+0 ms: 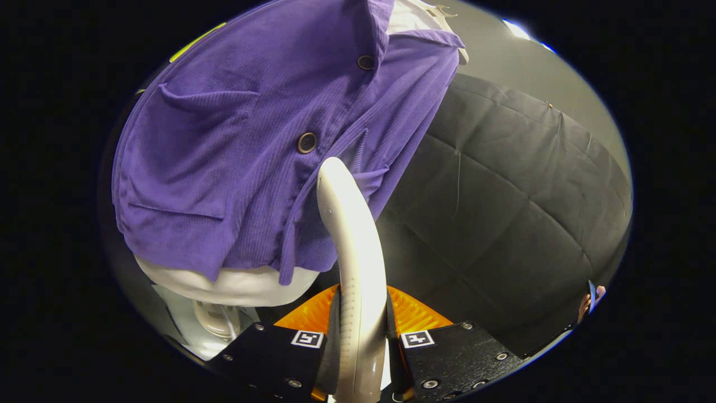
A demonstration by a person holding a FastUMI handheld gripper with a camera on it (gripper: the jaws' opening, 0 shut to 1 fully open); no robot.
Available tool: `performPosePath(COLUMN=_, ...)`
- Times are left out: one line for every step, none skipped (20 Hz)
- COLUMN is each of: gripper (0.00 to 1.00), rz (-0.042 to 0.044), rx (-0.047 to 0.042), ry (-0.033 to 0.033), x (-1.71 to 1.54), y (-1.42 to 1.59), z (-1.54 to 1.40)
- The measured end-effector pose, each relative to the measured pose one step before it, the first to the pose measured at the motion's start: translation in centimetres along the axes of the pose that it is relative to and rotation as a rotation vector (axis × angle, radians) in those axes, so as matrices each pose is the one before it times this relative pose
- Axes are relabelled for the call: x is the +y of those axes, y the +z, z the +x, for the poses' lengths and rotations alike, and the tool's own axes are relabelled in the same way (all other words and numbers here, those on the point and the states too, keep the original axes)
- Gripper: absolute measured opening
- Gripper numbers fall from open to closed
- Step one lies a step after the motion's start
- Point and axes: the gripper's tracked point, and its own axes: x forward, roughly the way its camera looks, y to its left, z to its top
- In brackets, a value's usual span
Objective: Iron the clothes twice with a garment steamer, once on the left side and once on the right side.
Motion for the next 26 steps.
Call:
performPosePath(gripper=0.36, rz=-0.01804, rx=0.00744, ry=0.00068, x=-0.172, y=0.041, z=-0.068)
performPosePath(gripper=0.36, rz=-0.00404, rx=0.00209, ry=0.00622, x=0.15, y=0.09, z=0.063)
performPosePath(gripper=0.36, rz=0.0108, rx=-0.00112, ry=0.01413, x=0.074, y=0.247, z=-0.11)
performPosePath(gripper=0.36, rz=0.02023, rx=-0.00063, ry=0.01899, x=0.05, y=0.277, z=-0.082)
performPosePath(gripper=0.36, rz=0.02248, rx=0.0002, ry=0.02078, x=0.289, y=0.009, z=-0.224)
performPosePath(gripper=0.36, rz=0.02174, rx=-0.0002, ry=0.0192, x=0.343, y=0.205, z=-0.453)
performPosePath(gripper=0.36, rz=0.0165, rx=-0.0033, ry=0.0157, x=0.269, y=0.0, z=-0.978)
performPosePath(gripper=0.36, rz=0.01444, rx=-0.00501, ry=0.01521, x=0.24, y=-0.037, z=-1.236)
performPosePath(gripper=0.36, rz=0.01671, rx=-0.00691, ry=0.01861, x=0.151, y=0.15, z=-0.882)
performPosePath(gripper=0.36, rz=0.01568, rx=-0.0114, ry=0.02159, x=0.236, y=0.332, z=-0.93)
performPosePath(gripper=0.36, rz=0.01437, rx=-0.01207, ry=0.02442, x=0.247, y=0.251, z=-0.912)
performPosePath(gripper=0.36, rz=0.0103, rx=-0.01333, ry=0.02985, x=0.405, y=0.195, z=-1.062)
performPosePath(gripper=0.36, rz=0.00811, rx=-0.01759, ry=0.03601, x=0.574, y=0.344, z=-1.176)
performPosePath(gripper=0.36, rz=0.00509, rx=-0.01903, ry=0.0359, x=0.603, y=0.417, z=-1.124)
performPosePath(gripper=0.36, rz=0.00428, rx=-0.01691, ry=0.03592, x=0.468, y=0.386, z=-1.23)
performPosePath(gripper=0.36, rz=0.0051, rx=-0.01546, ry=0.03482, x=0.633, y=0.421, z=-1.359)
performPosePath(gripper=0.36, rz=0.00522, rx=-0.0159, ry=0.03701, x=0.6, y=0.558, z=-1.364)
performPosePath(gripper=0.36, rz=0.00864, rx=-0.01582, ry=0.03266, x=0.597, y=0.602, z=-1.412)
performPosePath(gripper=0.36, rz=0.00465, rx=-0.01313, ry=0.02886, x=0.428, y=0.645, z=-1.006)
performPosePath(gripper=0.36, rz=0.00404, rx=-0.01528, ry=0.02777, x=0.757, y=0.648, z=-1.559)
performPosePath(gripper=0.36, rz=0.00704, rx=-0.01432, ry=0.02882, x=0.729, y=0.623, z=-1.425)
performPosePath(gripper=0.36, rz=0.01478, rx=-0.01476, ry=0.03006, x=0.782, y=0.583, z=-1.239)
performPosePath(gripper=0.36, rz=0.0123, rx=-0.01777, ry=0.03433, x=0.792, y=0.797, z=-1.101)
performPosePath(gripper=0.36, rz=0.00364, rx=-0.02052, ry=0.03313, x=0.807, y=0.751, z=-1.095)
performPosePath(gripper=0.36, rz=-0.0029, rx=-0.01664, ry=0.02615, x=0.691, y=0.713, z=-0.973)
performPosePath(gripper=0.36, rz=0.00297, rx=-0.01268, ry=0.02397, x=0.577, y=0.592, z=-1.016)
